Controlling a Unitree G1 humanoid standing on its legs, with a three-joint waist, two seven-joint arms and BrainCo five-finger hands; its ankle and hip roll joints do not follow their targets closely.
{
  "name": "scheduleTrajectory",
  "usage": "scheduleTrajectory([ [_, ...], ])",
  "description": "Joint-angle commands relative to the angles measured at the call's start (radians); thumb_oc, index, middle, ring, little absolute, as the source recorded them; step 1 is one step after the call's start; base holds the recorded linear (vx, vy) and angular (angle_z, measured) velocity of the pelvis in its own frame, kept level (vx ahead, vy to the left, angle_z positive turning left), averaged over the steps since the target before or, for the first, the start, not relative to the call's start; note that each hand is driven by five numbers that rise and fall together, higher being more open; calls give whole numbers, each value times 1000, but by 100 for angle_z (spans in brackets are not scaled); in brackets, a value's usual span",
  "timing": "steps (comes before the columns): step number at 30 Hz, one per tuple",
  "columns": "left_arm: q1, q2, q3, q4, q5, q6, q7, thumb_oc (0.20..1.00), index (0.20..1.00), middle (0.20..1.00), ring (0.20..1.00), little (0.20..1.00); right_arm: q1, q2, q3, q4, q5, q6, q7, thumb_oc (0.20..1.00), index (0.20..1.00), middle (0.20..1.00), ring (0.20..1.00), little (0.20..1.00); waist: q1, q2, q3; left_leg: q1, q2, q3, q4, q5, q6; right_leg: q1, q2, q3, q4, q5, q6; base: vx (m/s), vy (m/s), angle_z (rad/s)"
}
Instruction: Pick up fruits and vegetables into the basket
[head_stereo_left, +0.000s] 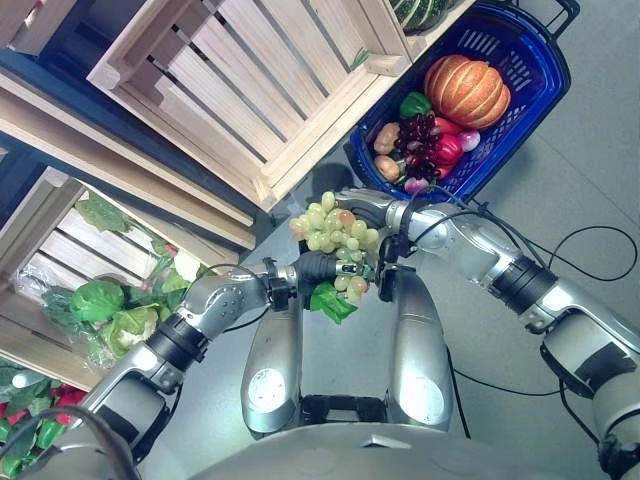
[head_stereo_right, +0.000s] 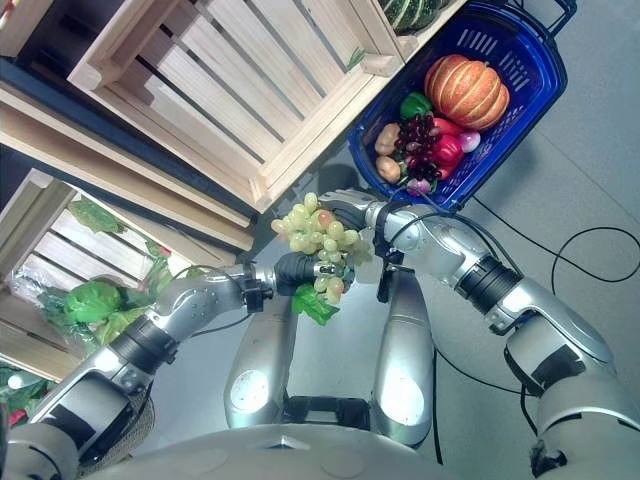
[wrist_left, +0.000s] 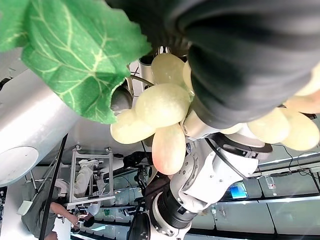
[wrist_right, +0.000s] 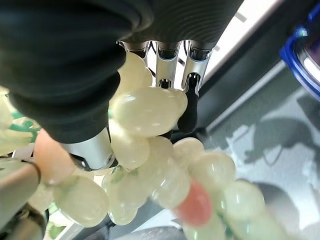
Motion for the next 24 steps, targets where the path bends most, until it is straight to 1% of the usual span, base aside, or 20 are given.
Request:
scheduleTrajectory([
  [1,-30,-83,-49,-125,-5,-34,-25,200,200,200,200,200,-8,118,48,-96,160,-51,56,200,200,200,200,200,-9,-8,-56,20,-65,84,128,-224,83,37,34,-49,-90,49,42,0,0,0],
  [6,-32,-79,-51,-142,2,-34,32,200,200,200,200,200,23,134,8,-134,251,-17,33,200,200,200,200,200,-16,-11,-56,19,-63,87,126,-221,82,35,36,-48,-91,52,43,0,0,0],
  [7,-34,-77,-52,-146,6,-40,52,1000,1000,1000,1000,1000,28,137,-2,-143,267,-7,24,200,200,200,200,200,-18,-10,-56,19,-62,88,125,-220,82,35,37,-47,-91,52,43,0,0,0],
  [9,-36,-74,-51,-147,16,-43,51,1000,1000,1000,1000,1000,35,139,-16,-153,288,-2,13,200,200,200,200,200,-21,-11,-56,21,-62,89,123,-220,82,36,38,-45,-93,52,43,0,0,0],
  [11,-41,-69,-52,-158,28,-70,60,1000,1000,1000,1000,1000,55,144,-41,-164,322,-5,-24,200,200,200,200,200,-27,-8,-56,23,-61,92,119,-218,81,37,39,-46,-94,52,42,0,0,0],
  [13,-42,-63,-52,-163,44,-96,78,1000,1000,1000,1000,1000,66,149,-60,-161,348,-22,-56,200,200,200,200,200,-29,-6,-56,25,-60,95,117,-216,81,39,38,-46,-94,52,42,0,0,0],
  [17,-44,-66,-44,-148,82,-165,146,1000,1000,1000,1000,1000,91,158,-112,-167,367,-62,-122,200,200,200,200,200,-37,-4,-56,28,-56,104,115,-216,80,41,34,-50,-93,51,41,0,0,0],
  [18,-36,-60,-31,-142,93,-196,188,1000,1000,1000,1000,1000,108,153,-145,-185,377,-87,-156,200,200,200,200,200,-40,-3,-56,29,-54,107,115,-215,80,41,32,-53,-90,50,41,0,0,0],
  [20,-20,-57,-16,-142,136,-236,205,1000,1000,1000,1000,1000,123,143,-174,-203,391,-108,-185,200,200,200,200,200,-41,-2,-56,29,-53,107,116,-215,79,43,30,-56,-88,48,42,0,0,0],
  [21,-4,-48,0,-143,201,-316,207,1000,1000,1000,1000,1000,143,131,-215,-226,404,-134,-217,200,200,200,200,200,-41,-1,-56,29,-52,110,115,-215,79,44,28,-59,-89,47,43,0,0,0],
  [23,18,-34,16,-153,234,-358,185,1000,1000,1000,1000,1000,167,116,-266,-252,418,-157,-254,200,200,200,200,200,-42,1,-56,28,-50,110,114,-214,77,44,26,-63,-89,47,44,0,0,0],
  [24,39,-30,29,-162,246,-392,168,1000,1000,1000,1000,1000,185,105,-298,-270,427,-181,-274,200,200,200,200,200,-42,3,-56,25,-50,109,114,-213,77,42,25,-66,-87,47,44,0,0,0],
])
